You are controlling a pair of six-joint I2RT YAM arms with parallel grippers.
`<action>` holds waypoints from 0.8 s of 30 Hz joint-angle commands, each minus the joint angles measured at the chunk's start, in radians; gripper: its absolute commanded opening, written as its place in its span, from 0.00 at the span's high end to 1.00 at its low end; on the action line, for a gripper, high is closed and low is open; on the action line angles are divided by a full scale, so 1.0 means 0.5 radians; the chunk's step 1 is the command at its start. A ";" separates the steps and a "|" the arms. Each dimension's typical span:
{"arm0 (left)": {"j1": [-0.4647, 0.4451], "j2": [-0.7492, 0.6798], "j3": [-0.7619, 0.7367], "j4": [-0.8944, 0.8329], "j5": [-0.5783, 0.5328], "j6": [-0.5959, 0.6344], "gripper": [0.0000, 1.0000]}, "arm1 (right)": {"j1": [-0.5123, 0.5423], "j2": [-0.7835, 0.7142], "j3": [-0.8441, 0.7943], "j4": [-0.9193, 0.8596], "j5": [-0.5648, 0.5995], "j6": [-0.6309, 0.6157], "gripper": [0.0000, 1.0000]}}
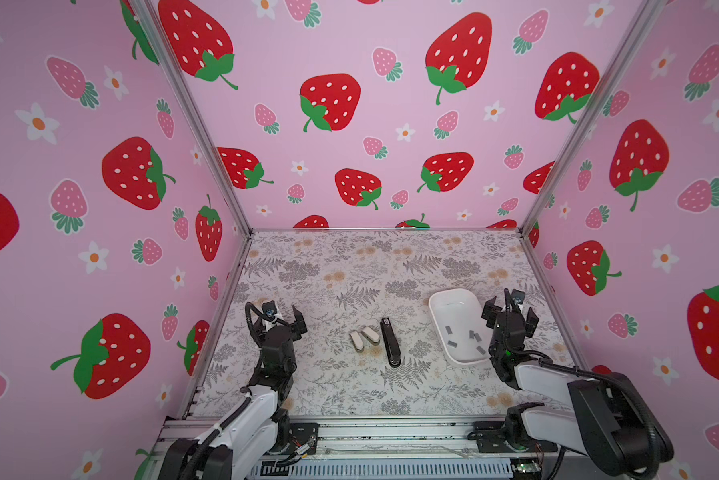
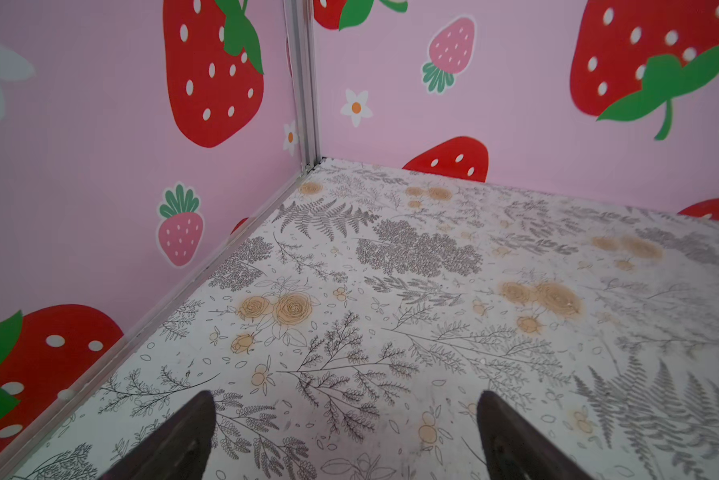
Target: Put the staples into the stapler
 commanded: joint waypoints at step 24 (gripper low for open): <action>0.210 1.145 0.572 0.362 0.588 0.149 0.01 | -0.246 0.583 0.094 0.762 -0.637 -0.246 0.01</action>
